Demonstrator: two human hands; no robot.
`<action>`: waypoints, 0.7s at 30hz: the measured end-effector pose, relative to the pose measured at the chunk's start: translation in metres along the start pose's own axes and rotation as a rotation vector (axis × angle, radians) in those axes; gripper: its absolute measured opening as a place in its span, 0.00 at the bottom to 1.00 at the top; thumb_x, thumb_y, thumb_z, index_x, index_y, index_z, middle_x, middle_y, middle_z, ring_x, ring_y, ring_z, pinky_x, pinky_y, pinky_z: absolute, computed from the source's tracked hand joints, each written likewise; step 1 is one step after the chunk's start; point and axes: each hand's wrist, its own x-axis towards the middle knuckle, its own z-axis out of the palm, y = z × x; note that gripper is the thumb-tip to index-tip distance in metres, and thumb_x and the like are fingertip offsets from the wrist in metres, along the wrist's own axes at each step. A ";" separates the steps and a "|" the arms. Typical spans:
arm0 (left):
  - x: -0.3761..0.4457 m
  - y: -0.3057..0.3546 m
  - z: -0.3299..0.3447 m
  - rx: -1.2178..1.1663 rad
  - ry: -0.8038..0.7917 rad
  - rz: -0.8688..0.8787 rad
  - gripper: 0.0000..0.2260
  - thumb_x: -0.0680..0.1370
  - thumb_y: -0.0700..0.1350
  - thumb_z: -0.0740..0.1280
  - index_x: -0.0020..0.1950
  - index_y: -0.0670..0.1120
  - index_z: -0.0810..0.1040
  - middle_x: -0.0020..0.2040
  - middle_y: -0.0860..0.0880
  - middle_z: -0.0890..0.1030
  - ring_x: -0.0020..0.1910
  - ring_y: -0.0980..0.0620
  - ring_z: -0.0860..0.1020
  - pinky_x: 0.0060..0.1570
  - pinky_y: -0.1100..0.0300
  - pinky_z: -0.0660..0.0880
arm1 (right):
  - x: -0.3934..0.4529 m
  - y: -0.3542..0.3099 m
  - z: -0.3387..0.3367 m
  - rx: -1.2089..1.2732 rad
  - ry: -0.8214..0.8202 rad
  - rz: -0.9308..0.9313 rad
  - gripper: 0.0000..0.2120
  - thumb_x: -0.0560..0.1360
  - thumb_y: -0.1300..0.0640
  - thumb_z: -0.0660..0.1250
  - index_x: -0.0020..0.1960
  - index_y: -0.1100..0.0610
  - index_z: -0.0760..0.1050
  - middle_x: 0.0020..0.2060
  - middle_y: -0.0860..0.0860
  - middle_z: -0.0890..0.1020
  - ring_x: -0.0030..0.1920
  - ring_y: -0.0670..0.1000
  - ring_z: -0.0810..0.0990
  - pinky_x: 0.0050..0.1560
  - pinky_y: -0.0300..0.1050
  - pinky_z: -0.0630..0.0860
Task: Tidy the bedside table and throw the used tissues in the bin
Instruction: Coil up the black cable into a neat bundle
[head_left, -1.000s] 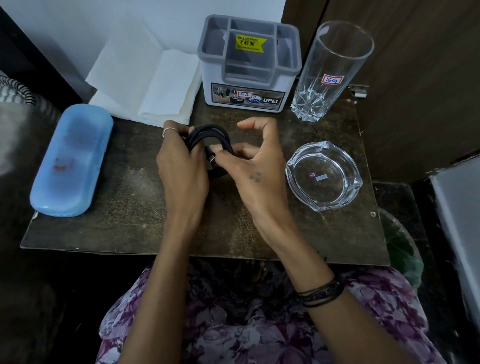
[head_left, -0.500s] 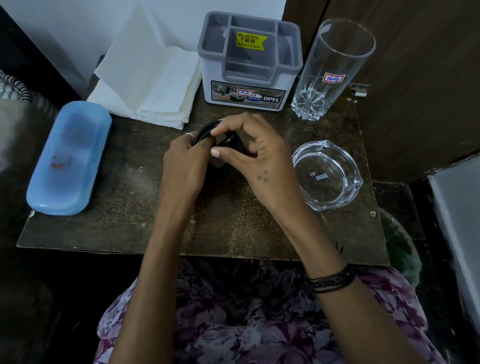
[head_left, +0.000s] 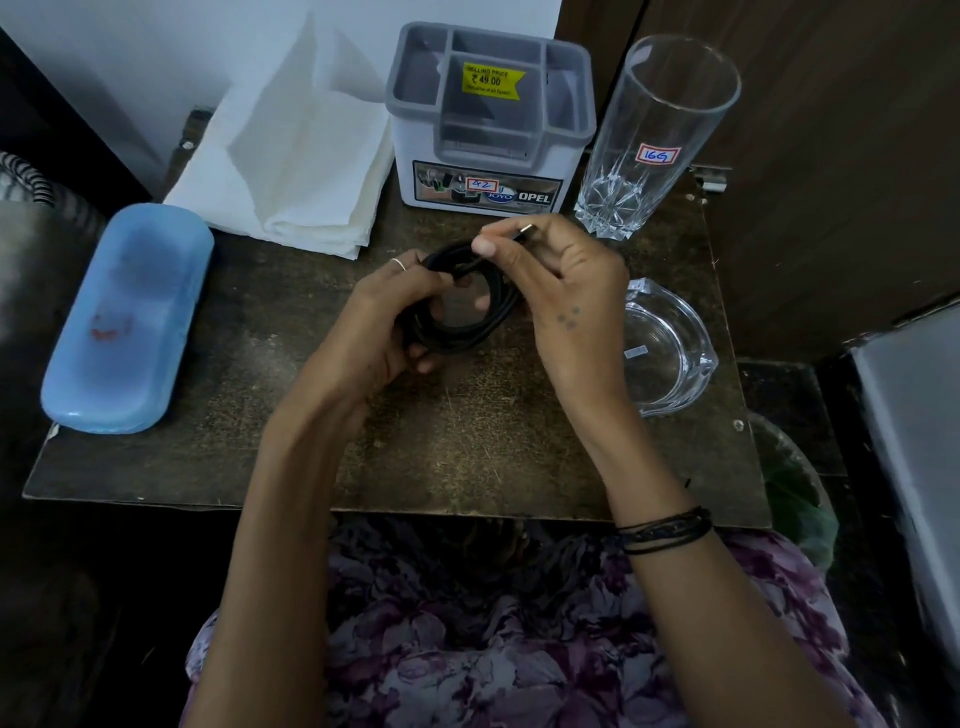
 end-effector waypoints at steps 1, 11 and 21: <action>0.002 -0.001 -0.001 0.021 0.001 0.014 0.06 0.78 0.37 0.57 0.44 0.44 0.72 0.28 0.52 0.69 0.23 0.56 0.64 0.22 0.65 0.60 | 0.000 0.001 0.000 -0.031 0.019 -0.014 0.02 0.73 0.58 0.70 0.43 0.52 0.78 0.36 0.54 0.84 0.36 0.54 0.84 0.38 0.58 0.81; 0.003 -0.006 0.001 0.245 0.049 0.076 0.08 0.75 0.33 0.60 0.45 0.43 0.75 0.32 0.49 0.72 0.20 0.59 0.64 0.18 0.68 0.57 | -0.003 -0.001 0.006 -0.202 0.201 -0.101 0.10 0.76 0.53 0.66 0.40 0.55 0.68 0.34 0.58 0.80 0.35 0.58 0.79 0.33 0.55 0.76; 0.004 -0.010 -0.004 0.528 0.238 0.407 0.05 0.71 0.43 0.70 0.40 0.53 0.78 0.36 0.59 0.81 0.38 0.64 0.78 0.39 0.68 0.74 | -0.006 -0.006 0.008 -0.021 0.300 0.031 0.08 0.80 0.54 0.58 0.46 0.58 0.68 0.25 0.50 0.80 0.23 0.48 0.79 0.24 0.38 0.73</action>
